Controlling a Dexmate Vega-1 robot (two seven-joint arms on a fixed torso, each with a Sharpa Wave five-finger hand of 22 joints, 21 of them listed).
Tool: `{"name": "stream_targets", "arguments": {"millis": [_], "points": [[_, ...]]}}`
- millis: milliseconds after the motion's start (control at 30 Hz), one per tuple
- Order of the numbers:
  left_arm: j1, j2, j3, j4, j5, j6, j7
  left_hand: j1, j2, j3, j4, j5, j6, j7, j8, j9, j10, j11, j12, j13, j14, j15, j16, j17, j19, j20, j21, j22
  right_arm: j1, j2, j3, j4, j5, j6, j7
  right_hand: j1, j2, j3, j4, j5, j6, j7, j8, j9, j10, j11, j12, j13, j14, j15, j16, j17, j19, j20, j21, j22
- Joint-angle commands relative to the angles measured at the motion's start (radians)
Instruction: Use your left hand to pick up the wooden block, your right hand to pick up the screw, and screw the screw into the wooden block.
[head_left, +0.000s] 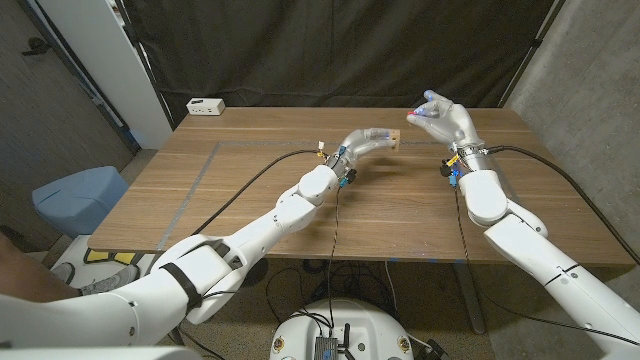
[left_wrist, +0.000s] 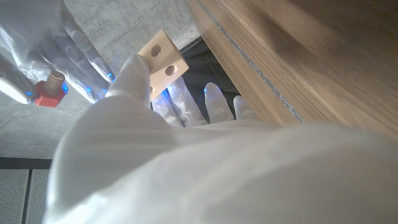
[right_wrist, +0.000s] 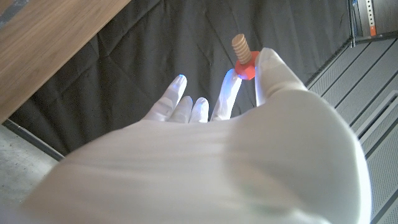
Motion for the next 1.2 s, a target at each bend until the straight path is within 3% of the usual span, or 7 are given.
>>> {"name": "stream_targets", "arguments": {"millis": [33, 233, 867, 1200], "points": [[0.002, -0.024, 0.010, 0.013, 0.003, -0.007, 0.001, 0.000, 0.012, 0.002, 0.007, 0.007, 0.075, 0.002, 0.010, 0.002, 0.008, -0.005, 0.003, 0.018, 0.005, -0.073, 0.002, 0.005, -0.004, 0.001, 0.001, 0.005, 0.020, 0.065, -0.014, 0.058, 0.013, 0.093, -0.036, -0.010, 0.003, 0.007, 0.003, 0.005, 0.013, -0.007, 0.009, 0.004, 0.002, 0.005, -0.002, 0.001, 0.013, -0.083, -0.001, 0.002, 0.005, -0.083, -0.001, 0.000], [-0.009, -0.039, 0.020, 0.039, 0.007, -0.022, -0.011, 0.001, 0.012, 0.001, 0.006, 0.007, 0.078, 0.004, 0.011, 0.002, 0.011, -0.004, 0.003, 0.018, 0.004, -0.071, 0.002, 0.005, -0.007, 0.003, 0.000, 0.005, 0.035, 0.090, -0.025, 0.093, 0.011, 0.130, -0.044, -0.011, 0.003, 0.009, 0.001, 0.006, 0.012, -0.009, 0.010, 0.003, 0.004, 0.007, -0.002, 0.001, 0.013, -0.085, -0.001, 0.003, 0.005, -0.082, -0.001, 0.000], [-0.008, -0.033, 0.028, 0.022, 0.024, -0.013, -0.002, -0.001, 0.013, -0.001, 0.008, 0.007, 0.080, 0.004, 0.011, 0.003, 0.014, -0.005, 0.001, 0.020, 0.006, -0.072, 0.001, 0.005, -0.008, 0.005, -0.001, 0.005, 0.067, 0.151, -0.043, 0.189, -0.008, 0.228, -0.078, -0.020, 0.002, 0.011, 0.001, 0.010, 0.010, -0.009, 0.011, -0.006, 0.003, 0.003, -0.003, 0.001, 0.012, -0.084, -0.001, 0.005, 0.003, -0.081, -0.001, 0.001], [-0.013, -0.035, 0.030, 0.027, 0.028, -0.012, -0.003, 0.001, 0.013, -0.002, 0.006, 0.007, 0.083, 0.001, 0.013, 0.003, 0.017, -0.005, 0.000, 0.021, 0.005, -0.072, 0.000, 0.004, -0.008, 0.006, -0.001, 0.005, 0.071, 0.164, -0.042, 0.206, -0.011, 0.231, -0.089, -0.023, 0.004, 0.013, 0.001, 0.012, 0.008, -0.011, 0.014, -0.007, 0.000, -0.001, -0.005, 0.001, 0.010, -0.084, -0.001, 0.006, -0.002, -0.080, -0.002, 0.001]]}}
